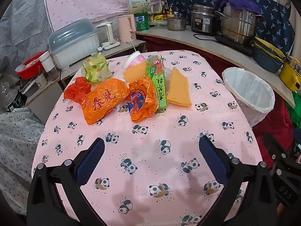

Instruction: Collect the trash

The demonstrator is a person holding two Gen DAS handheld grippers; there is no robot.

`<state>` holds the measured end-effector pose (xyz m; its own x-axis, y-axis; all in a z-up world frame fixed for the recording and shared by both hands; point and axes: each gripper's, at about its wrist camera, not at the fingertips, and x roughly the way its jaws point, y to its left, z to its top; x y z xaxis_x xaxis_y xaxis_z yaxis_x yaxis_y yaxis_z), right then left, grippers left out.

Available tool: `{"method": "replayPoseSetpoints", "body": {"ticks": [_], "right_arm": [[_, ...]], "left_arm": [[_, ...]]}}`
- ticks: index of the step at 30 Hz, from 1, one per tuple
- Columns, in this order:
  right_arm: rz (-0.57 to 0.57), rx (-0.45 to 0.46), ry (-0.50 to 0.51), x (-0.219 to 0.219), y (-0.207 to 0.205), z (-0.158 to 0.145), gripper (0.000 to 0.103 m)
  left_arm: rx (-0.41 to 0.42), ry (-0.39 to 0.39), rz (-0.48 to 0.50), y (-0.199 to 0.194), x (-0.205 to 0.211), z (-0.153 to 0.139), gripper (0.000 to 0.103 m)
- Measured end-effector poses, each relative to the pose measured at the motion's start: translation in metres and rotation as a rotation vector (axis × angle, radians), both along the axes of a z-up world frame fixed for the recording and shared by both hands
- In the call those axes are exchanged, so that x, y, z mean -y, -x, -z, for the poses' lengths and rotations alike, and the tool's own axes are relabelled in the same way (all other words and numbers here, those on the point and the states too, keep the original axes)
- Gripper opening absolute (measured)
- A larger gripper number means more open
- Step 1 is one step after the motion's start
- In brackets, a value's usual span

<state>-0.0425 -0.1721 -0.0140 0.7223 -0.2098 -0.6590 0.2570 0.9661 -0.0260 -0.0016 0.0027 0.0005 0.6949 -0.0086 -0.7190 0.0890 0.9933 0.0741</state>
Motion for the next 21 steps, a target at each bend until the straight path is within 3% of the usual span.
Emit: {"method": "replayPoseSetpoints", "body": {"ticks": [21], "right_arm": [[-0.002,0.000,0.003,-0.002,0.001,0.000,0.096]], "left_arm": [[0.010,-0.015,-0.010,0.001,0.002,-0.002,0.096]]}}
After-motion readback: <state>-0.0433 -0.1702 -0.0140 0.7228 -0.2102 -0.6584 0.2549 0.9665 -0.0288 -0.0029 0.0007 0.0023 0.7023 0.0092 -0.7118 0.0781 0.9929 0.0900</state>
